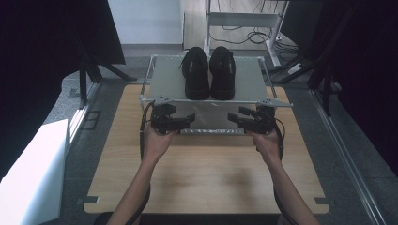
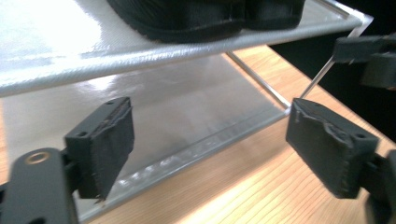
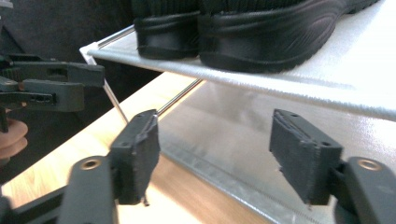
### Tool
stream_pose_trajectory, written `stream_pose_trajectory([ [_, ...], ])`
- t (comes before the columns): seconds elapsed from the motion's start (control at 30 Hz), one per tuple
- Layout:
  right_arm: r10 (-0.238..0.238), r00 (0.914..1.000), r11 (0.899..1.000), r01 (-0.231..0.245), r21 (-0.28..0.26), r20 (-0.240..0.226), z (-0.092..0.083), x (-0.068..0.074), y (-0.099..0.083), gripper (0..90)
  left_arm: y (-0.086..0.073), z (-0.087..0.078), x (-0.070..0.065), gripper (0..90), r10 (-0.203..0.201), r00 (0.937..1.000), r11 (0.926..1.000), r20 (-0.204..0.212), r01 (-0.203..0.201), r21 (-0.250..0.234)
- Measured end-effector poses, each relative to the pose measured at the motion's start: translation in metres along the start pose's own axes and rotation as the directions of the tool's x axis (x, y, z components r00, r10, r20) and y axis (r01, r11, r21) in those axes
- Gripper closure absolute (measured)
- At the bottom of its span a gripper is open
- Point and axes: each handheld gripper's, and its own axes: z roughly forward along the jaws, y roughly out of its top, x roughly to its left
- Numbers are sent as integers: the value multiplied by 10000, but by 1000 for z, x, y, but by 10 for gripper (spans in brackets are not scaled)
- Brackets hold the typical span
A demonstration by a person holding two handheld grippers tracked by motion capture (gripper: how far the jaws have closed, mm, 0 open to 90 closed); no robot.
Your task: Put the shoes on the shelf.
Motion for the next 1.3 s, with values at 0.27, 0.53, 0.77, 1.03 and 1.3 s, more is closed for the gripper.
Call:
stream_pose_trajectory([
  [0.27,-683,9975,9970,676,374,157,-22,8,-9,185,-13,-24,-8,73,999,9942,9949,-394,-1004,-128],
  [0.53,-1040,9946,9923,1034,677,62,-51,10,-23,138,-33,-39,-14,2,1672,9843,9855,-575,-1650,402],
  [0.77,-1116,9937,9894,1104,943,68,-72,8,-45,106,-57,-49,-17,0,1831,9828,9830,-249,-1827,187],
  [1.03,-1122,9932,9832,1066,1483,301,-78,9,-77,0,-94,-47,-19,0,1628,9865,9863,156,-1631,245],
  [1.3,-1193,9920,9756,1095,1900,407,-65,8,-114,0,-133,-37,-23,0,1849,9826,9802,-191,-1830,753],
])
